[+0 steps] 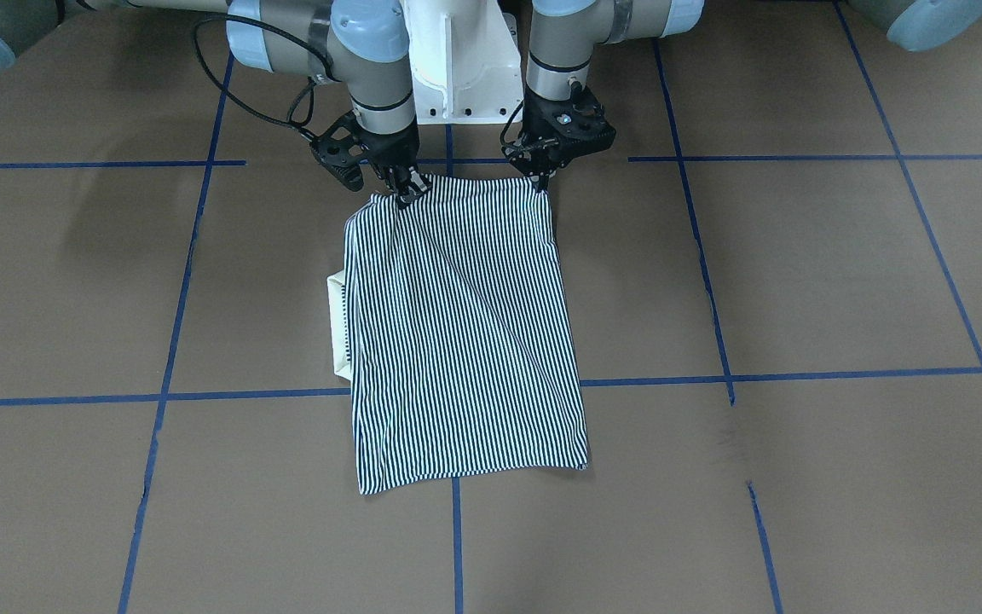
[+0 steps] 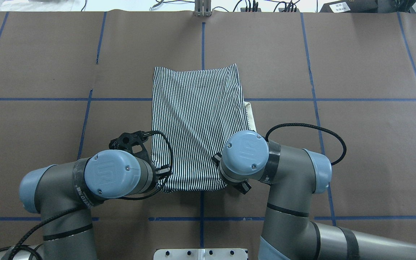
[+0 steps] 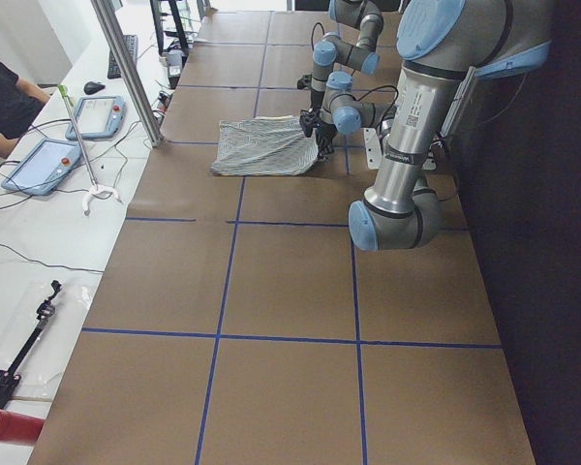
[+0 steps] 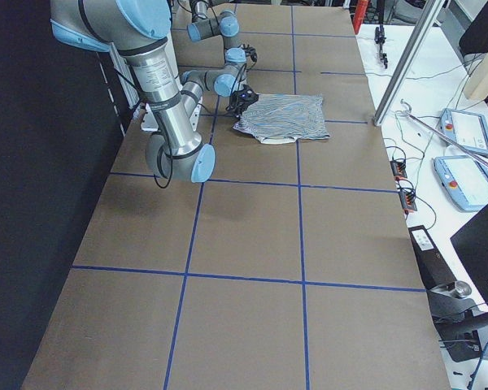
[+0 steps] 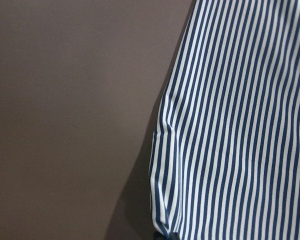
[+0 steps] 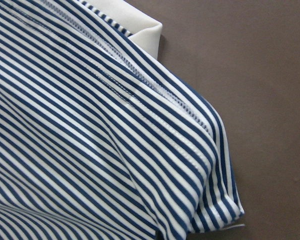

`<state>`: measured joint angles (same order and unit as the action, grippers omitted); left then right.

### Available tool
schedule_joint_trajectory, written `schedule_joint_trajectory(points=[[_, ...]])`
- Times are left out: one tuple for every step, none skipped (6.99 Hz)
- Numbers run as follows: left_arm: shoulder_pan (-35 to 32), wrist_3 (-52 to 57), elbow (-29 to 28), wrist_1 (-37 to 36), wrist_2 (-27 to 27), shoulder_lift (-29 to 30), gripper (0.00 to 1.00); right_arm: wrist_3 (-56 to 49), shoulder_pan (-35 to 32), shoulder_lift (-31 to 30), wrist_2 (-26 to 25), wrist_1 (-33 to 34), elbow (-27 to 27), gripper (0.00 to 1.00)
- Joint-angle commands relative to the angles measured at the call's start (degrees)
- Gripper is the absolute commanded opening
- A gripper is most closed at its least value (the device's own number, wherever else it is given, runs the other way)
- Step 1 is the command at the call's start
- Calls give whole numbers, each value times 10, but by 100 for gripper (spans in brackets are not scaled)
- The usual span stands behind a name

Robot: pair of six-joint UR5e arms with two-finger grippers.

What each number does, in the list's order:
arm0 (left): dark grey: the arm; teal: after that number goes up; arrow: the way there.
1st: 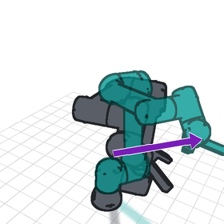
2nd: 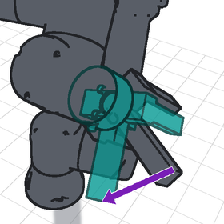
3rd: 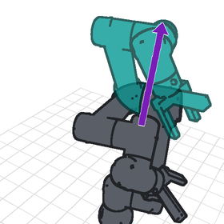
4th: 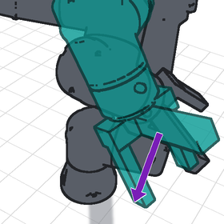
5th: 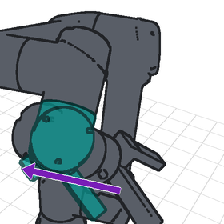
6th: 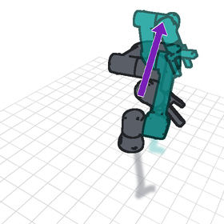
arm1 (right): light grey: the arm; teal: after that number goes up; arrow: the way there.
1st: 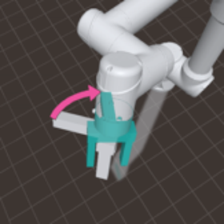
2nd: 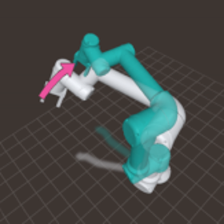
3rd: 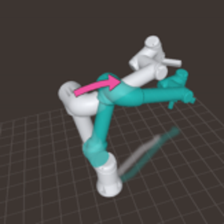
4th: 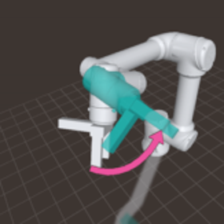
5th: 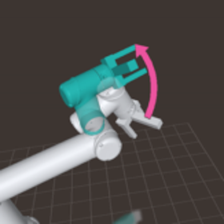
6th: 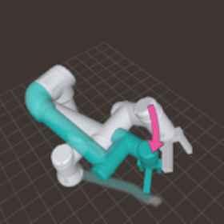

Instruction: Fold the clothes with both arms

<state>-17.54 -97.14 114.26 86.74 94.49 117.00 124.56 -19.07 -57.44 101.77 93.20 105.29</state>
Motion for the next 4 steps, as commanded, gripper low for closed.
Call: schedule_joint_trajectory(points=[[41,-1,30,-13,19,-9,0,-1,31,-22,0,0,42,0],[65,-2,31,-15,22,-10,0,0,44,-21,-2,0,44,0],[77,-1,29,-14,23,-17,0,-1,45,-18,-3,-1,43,0],[77,-1,29,-14,23,-18,0,-7,39,-17,-9,-4,38,0]])
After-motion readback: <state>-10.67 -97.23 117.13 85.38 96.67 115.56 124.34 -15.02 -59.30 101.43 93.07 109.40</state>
